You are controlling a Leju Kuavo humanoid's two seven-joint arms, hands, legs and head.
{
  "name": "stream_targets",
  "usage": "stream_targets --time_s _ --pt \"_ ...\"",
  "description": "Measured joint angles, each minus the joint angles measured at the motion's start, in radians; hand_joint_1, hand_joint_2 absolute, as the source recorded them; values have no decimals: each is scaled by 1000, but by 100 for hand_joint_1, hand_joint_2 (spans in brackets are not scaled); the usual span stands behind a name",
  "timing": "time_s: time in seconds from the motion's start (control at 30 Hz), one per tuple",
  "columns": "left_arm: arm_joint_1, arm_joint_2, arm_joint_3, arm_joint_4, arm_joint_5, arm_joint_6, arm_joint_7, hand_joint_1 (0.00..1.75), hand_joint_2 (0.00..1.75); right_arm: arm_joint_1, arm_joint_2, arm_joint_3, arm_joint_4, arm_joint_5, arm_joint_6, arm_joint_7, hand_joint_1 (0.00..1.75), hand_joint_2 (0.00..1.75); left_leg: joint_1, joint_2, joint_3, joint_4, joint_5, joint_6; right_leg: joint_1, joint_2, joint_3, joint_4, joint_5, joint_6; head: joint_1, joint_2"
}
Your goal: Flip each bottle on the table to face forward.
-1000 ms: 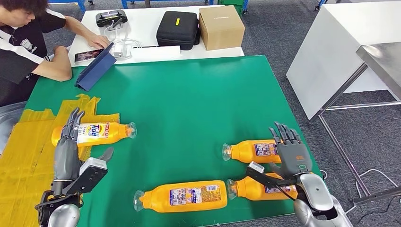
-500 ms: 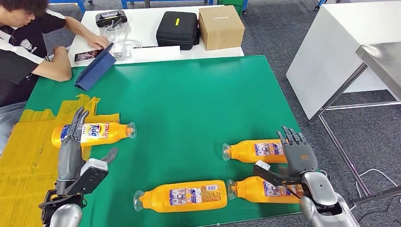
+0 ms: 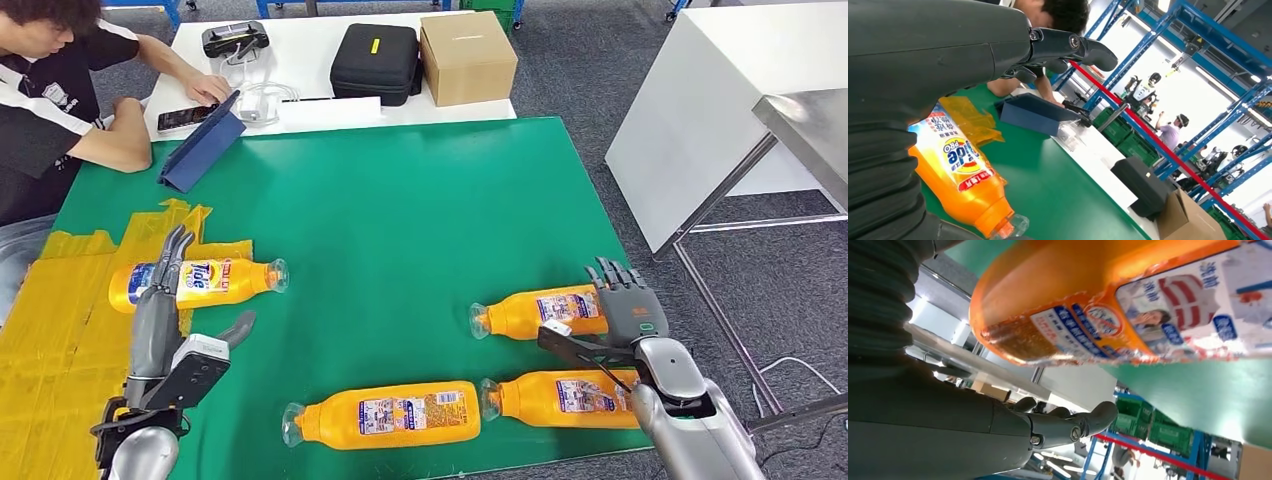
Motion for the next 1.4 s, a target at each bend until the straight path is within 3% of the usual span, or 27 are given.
stream_targets --time_s 0.07,0.4,0.5,0.87,0.93,1.07,1.27,1.4 --pt "-1 -1 -2 3 9 -1 -4 0 175 -21 0 12 26 -3 12 -4 110 175 0 0 0 0 0 0 0 0 0 0 0 0 0 0" --pt "-3 -6 -10 17 30 -2 -17 0 175 -103 -20 67 123 -29 63 -39 167 175 0 0 1 0 0 0 0 0 1 0 0 0 0 0" --pt "-6 -6 -13 25 39 0 -23 0 175 -133 -39 90 150 -56 84 -58 175 175 0 0 4 0 0 0 0 0 3 0 0 0 0 0" --pt "-10 -6 -29 38 43 7 -30 0 175 -188 -52 149 212 -73 82 -59 174 175 0 0 11 0 0 1 0 0 10 0 0 1 0 0" --pt "-11 -6 -30 39 43 7 -30 0 175 -193 -52 155 216 -73 82 -58 163 175 0 0 12 0 0 1 0 0 10 0 0 1 0 0" --pt "-11 -6 -34 40 43 7 -30 0 175 -199 -53 166 224 -69 82 -57 64 175 0 0 12 0 0 1 0 0 11 0 0 1 0 0" --pt "-16 -6 -41 43 43 7 -31 0 175 -207 -52 180 241 -64 82 -55 59 175 0 0 13 0 0 1 0 0 11 0 1 1 0 0" --pt "-17 -6 -42 45 43 7 -31 0 175 -211 -52 186 248 -63 82 -53 7 175 0 0 12 0 0 1 0 0 11 0 1 1 0 0"
